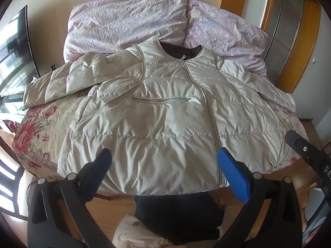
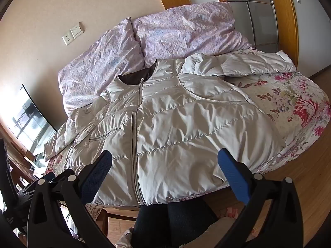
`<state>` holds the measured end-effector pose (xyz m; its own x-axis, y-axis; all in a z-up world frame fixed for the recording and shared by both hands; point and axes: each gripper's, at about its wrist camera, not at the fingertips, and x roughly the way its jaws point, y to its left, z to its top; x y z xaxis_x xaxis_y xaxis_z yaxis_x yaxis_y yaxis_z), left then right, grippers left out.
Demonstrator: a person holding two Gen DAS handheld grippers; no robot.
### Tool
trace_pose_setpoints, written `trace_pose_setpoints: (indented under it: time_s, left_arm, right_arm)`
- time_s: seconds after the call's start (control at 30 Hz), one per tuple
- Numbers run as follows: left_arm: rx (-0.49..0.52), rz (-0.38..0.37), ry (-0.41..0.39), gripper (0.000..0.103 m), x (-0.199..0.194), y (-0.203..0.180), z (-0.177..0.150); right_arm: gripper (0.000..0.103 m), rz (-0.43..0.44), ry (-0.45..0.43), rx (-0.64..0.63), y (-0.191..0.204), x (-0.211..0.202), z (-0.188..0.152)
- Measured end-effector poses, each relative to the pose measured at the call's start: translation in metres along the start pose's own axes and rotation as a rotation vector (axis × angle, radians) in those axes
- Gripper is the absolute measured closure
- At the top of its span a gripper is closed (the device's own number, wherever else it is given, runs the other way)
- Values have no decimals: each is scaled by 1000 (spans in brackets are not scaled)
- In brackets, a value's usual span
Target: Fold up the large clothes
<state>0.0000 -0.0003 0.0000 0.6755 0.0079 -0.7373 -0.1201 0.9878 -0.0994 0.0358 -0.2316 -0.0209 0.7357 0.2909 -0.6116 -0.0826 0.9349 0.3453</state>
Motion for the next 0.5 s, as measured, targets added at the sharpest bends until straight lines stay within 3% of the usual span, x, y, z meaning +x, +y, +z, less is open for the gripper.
trace_pose_setpoints:
  time_s: [0.5]
  left_arm:
    - [1,0,-6,2,0,0,0]
  right_arm:
    - [1,-2,-4,-5,1,-1,-1]
